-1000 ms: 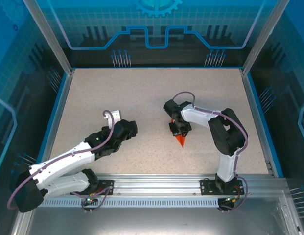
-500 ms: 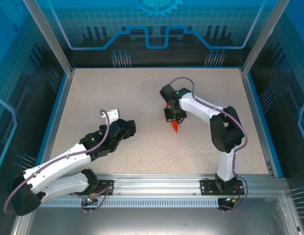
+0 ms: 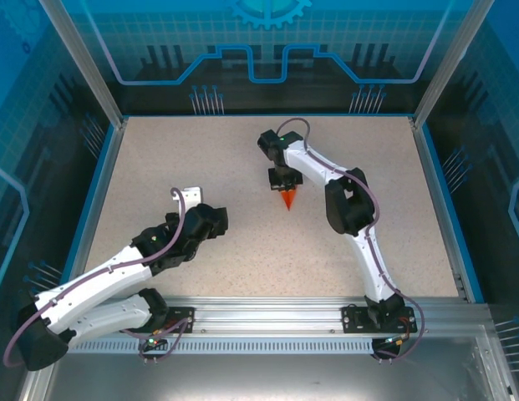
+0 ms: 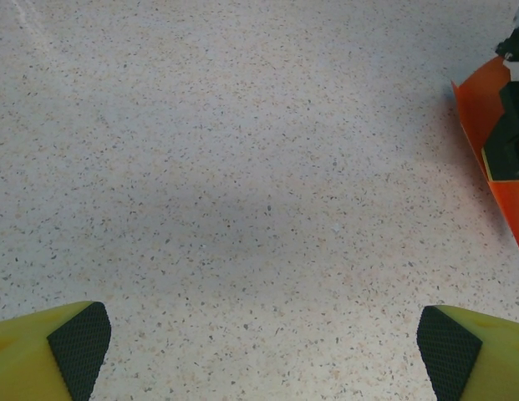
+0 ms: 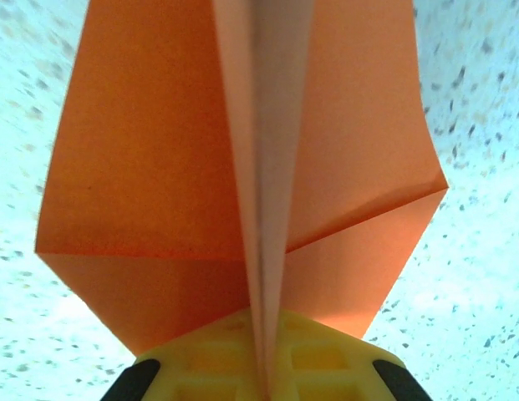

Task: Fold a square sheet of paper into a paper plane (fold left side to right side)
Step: Move the paper plane to the center of the table.

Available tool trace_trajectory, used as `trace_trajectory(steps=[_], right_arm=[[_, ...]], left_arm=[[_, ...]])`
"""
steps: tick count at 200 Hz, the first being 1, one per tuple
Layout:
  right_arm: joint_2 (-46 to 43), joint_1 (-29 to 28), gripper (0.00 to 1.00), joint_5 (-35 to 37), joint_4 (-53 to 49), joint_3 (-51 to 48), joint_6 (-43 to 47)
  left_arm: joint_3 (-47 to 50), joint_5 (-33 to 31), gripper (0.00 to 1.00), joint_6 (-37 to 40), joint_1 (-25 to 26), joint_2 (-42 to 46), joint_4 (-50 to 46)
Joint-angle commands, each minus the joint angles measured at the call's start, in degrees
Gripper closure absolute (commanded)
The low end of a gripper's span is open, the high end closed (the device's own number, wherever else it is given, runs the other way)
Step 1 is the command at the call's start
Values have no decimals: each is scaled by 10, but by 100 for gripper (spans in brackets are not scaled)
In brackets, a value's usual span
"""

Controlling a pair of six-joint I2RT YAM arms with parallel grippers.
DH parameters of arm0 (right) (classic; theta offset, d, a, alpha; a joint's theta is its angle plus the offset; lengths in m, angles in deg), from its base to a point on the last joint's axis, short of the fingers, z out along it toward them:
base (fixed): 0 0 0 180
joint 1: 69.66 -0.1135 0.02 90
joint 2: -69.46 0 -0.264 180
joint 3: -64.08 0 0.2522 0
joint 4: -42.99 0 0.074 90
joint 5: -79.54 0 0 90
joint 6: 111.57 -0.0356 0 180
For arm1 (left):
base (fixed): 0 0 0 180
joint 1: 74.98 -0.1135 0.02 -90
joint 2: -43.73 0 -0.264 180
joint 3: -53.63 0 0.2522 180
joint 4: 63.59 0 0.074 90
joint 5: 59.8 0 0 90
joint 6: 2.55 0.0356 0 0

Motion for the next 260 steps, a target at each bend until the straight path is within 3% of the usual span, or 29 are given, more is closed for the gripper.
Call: trace_trajectory(steps=[1, 136, 260], right_arm=[[19, -6, 93, 9, -43, 21, -18], [40, -16, 80, 3, -39, 13, -3], [-39, -29, 76, 26, -24, -29, 29]], left_arm=[[-11, -19, 2, 16, -2, 8, -11], [-18, -7, 1, 16, -2, 1, -16], [-23, -3, 2, 11, -2, -1, -22]])
